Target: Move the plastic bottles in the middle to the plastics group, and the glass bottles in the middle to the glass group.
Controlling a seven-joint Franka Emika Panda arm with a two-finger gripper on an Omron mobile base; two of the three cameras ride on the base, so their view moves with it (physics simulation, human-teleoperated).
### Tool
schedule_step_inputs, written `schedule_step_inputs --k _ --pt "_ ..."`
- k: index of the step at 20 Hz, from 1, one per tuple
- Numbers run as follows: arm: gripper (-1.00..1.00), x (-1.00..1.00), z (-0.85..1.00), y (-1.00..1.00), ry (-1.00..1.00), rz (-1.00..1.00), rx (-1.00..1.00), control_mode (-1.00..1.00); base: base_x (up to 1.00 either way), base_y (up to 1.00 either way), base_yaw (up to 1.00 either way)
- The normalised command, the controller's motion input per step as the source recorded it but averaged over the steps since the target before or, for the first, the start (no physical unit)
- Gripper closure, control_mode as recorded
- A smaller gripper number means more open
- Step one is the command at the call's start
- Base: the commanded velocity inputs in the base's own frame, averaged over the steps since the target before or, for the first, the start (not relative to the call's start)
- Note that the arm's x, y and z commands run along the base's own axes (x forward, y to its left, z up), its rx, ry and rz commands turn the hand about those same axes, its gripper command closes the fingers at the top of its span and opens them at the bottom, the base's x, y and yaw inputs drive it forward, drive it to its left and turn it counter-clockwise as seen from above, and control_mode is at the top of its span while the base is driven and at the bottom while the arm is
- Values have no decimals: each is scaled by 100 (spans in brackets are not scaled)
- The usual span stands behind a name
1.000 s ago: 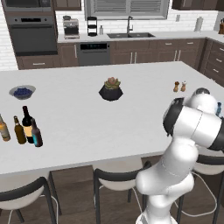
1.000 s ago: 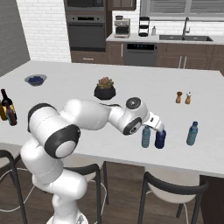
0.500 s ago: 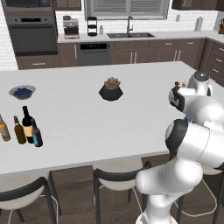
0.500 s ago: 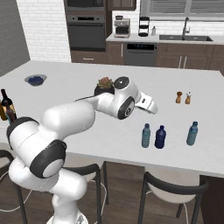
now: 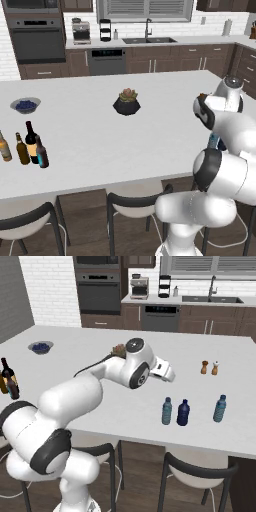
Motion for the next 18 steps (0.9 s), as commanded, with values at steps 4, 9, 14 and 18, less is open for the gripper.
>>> schedule_step_inputs --k 4,9,14,18 --pt "-100 -34 27 59 -12 13 0 -100 0 0 0" --pt "-100 -30 20 72 -10 14 0 -100 0 0 0" --pt "-100 -13 12 71 -1 12 0 -100 0 0 0" --pt "-100 -14 19 59 0 8 0 -100 0 0 0"
